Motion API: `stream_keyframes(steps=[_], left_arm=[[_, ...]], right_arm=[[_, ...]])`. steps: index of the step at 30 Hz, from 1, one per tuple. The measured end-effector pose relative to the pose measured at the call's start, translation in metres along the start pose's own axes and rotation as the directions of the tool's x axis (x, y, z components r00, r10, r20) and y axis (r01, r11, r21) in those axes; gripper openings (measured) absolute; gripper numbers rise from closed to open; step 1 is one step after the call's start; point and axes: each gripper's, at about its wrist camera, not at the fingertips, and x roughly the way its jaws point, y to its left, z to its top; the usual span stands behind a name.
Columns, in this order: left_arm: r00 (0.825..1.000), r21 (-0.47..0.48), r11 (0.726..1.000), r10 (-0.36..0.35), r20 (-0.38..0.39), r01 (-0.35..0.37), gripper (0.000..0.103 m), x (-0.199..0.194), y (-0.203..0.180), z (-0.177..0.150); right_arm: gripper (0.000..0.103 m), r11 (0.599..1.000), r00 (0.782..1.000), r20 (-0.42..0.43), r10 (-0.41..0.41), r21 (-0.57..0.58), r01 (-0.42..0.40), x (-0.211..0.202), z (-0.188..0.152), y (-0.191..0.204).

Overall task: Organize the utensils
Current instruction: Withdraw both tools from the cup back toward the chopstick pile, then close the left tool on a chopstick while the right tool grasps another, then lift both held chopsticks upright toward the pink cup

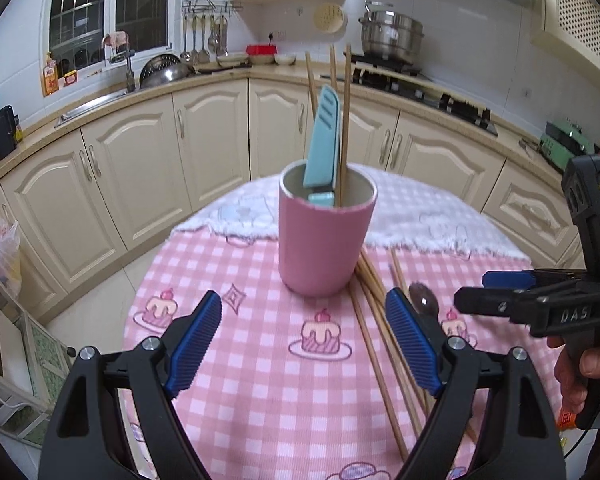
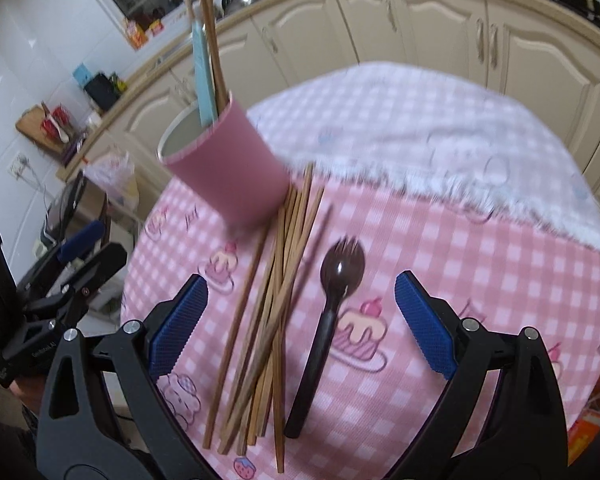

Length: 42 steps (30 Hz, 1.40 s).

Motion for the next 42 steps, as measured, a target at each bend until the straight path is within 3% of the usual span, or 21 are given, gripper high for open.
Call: stream_keyframes(steps=[1,7,18,25,31,33,35,37,42], left_arm=[[1.0,0.005,1.0,0.0,-0.01,0.0,0.082,0.002,-0.001,-0.002],[0.997,0.043,0.999,0.0,-0.077,0.003,0.082,0.019,-0.012,-0.012],[0.981,0.1,0.995,0.013,-0.196,0.007,0.081,0.059,-0.036,-0.026],[0.965,0.11,0.994,0.013,-0.26,0.016,0.057,0.083,-0.042,-0.025],[0.952,0.126,0.991,-0.012,-0.305,0.052,0.045,0.1,-0.049,-0.02],[0.952,0.145,0.988,-0.012,-0.307,0.059,0.043,0.104,-0.052,-0.018],[0.948,0.149,0.985,-0.032,-0.316,0.083,0.03,0.106,-0.054,-0.014],[0.942,0.144,0.983,-0.062,-0.331,0.115,0.006,0.108,-0.056,-0.011],[0.939,0.162,0.977,-0.081,-0.333,0.141,0.004,0.104,-0.059,-0.014]], right_arm=[[0.092,1.0,1.0,-0.012,0.0,-0.002,0.0,0.004,-0.002,0.001],[0.063,1.0,0.998,-0.063,0.023,0.007,-0.023,0.019,-0.005,0.0],[0.039,0.996,0.992,-0.098,0.081,0.048,-0.077,0.034,-0.001,-0.003],[0.037,0.993,0.989,-0.115,0.094,0.075,-0.086,0.046,0.007,-0.004],[0.034,0.992,0.987,-0.129,0.091,0.1,-0.078,0.054,0.014,-0.007],[0.026,0.992,0.987,-0.136,0.088,0.101,-0.074,0.059,0.015,-0.008],[0.012,0.991,0.986,-0.139,0.094,0.106,-0.079,0.063,0.016,-0.008],[0.011,0.991,0.987,-0.129,0.097,0.108,-0.083,0.063,0.015,-0.01],[0.007,0.987,0.988,-0.1,0.117,0.118,-0.105,0.053,0.013,-0.014]])
